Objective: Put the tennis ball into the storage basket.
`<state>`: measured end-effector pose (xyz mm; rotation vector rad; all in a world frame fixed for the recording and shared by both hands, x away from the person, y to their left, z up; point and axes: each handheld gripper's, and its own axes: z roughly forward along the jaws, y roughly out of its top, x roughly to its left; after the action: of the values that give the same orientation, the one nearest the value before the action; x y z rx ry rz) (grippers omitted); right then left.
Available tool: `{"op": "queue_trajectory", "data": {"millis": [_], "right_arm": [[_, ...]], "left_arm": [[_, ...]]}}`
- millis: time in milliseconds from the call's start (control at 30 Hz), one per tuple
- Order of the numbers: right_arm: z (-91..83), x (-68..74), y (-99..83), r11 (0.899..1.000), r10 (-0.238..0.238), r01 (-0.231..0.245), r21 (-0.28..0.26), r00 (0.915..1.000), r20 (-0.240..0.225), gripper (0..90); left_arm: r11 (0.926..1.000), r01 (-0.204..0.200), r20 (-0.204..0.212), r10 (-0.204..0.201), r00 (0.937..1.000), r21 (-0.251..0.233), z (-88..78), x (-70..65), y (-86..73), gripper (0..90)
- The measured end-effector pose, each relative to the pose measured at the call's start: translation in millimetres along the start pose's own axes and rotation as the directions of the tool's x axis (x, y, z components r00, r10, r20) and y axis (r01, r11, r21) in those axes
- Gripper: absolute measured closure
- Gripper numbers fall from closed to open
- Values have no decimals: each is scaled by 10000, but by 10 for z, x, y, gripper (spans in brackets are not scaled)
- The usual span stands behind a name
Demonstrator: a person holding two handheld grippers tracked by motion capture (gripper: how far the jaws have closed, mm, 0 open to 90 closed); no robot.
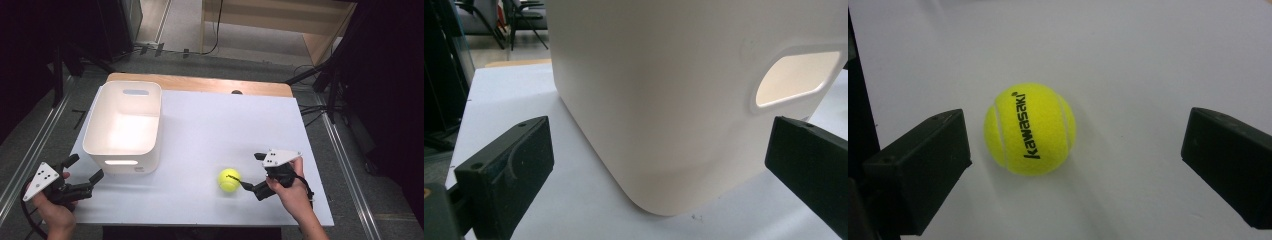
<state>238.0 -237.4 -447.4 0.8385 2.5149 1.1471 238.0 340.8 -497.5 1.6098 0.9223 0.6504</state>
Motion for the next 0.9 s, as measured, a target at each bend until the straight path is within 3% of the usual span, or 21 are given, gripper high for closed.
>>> {"op": "queue_trajectory", "data": {"millis": [433, 900], "right_arm": [[133, 57, 110, 9972, -361, 388, 632, 9984, -433, 0], [241, 90, 192, 9877, -796, 913, 1271, 9923, -945, 0]], "left_arm": [[10000, 7, 13, -7, 10000, -6, -1, 1, 0, 0], [10000, 7, 18, -7, 10000, -4, 0, 1, 0, 0]]}}
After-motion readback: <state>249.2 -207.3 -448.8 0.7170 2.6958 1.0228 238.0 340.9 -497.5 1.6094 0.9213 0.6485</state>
